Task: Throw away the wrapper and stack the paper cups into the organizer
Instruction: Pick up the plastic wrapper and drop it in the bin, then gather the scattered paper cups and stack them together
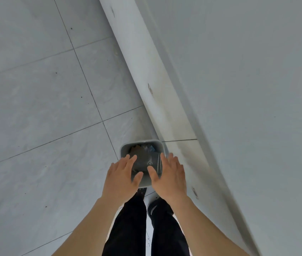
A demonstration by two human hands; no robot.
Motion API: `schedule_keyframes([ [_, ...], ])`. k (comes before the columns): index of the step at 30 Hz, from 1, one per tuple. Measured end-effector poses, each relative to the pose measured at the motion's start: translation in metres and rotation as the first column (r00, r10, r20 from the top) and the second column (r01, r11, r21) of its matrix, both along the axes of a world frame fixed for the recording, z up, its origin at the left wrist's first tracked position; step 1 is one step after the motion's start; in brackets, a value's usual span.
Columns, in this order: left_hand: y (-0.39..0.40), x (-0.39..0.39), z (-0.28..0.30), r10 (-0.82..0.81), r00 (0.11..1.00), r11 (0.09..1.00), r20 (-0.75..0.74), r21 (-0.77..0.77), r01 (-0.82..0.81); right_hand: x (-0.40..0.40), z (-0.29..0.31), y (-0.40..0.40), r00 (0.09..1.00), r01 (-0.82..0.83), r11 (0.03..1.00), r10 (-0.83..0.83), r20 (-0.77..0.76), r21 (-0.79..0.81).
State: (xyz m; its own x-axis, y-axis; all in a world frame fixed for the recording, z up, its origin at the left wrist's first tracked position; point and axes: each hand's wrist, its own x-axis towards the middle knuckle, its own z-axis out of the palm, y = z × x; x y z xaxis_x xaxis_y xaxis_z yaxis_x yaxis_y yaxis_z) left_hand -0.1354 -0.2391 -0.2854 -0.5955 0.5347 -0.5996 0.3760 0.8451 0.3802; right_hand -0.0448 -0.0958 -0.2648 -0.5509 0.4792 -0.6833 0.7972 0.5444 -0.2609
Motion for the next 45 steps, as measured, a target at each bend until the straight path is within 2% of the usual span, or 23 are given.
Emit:
schedule_keyframes([
  [6, -0.014, -0.027, 0.079, -0.073, 0.991, 0.997, -0.112, -0.011, 0.072, -0.009, 0.08, -0.006, 0.986, -0.154, 0.985, 0.159, -0.058, 0.078],
  [11, -0.019, -0.042, 0.153, -0.09, 0.98, 0.993, -0.18, 0.053, 0.101, -0.009, 0.154, -0.015, 0.967, -0.173, 0.972, 0.199, -0.162, 0.158],
  [15, -0.001, -0.047, 0.211, -0.142, 0.957, 0.978, -0.252, 0.115, 0.175, -0.001, 0.212, -0.009, 0.951, -0.09, 0.977, 0.142, -0.274, 0.193],
  [21, 0.059, -0.026, 0.281, -0.245, 0.917, 0.921, -0.315, 0.219, 0.321, 0.043, 0.278, 0.016, 0.908, 0.136, 0.955, -0.014, -0.418, 0.265],
  [28, 0.151, 0.044, 0.321, -0.421, 0.836, 0.8, -0.353, 0.289, 0.525, 0.147, 0.32, 0.061, 0.865, 0.407, 0.841, -0.229, -0.447, 0.356],
  [32, 0.196, 0.109, 0.337, -0.502, 0.802, 0.734, -0.323, 0.331, 0.593, 0.221, 0.329, 0.072, 0.797, 0.565, 0.711, -0.338, -0.502, 0.419],
  [37, 0.23, 0.19, 0.343, -0.55, 0.808, 0.718, -0.211, 0.375, 0.586, 0.306, 0.332, 0.075, 0.73, 0.676, 0.58, -0.443, -0.521, 0.454],
  [40, 0.24, 0.227, 0.338, -0.532, 0.843, 0.769, -0.082, 0.369, 0.521, 0.347, 0.327, 0.069, 0.69, 0.723, 0.515, -0.497, -0.526, 0.461],
  [45, 0.254, 0.263, 0.325, -0.364, 0.927, 0.897, 0.093, 0.302, 0.322, 0.394, 0.31, 0.059, 0.657, 0.753, 0.459, -0.563, -0.502, 0.471],
])
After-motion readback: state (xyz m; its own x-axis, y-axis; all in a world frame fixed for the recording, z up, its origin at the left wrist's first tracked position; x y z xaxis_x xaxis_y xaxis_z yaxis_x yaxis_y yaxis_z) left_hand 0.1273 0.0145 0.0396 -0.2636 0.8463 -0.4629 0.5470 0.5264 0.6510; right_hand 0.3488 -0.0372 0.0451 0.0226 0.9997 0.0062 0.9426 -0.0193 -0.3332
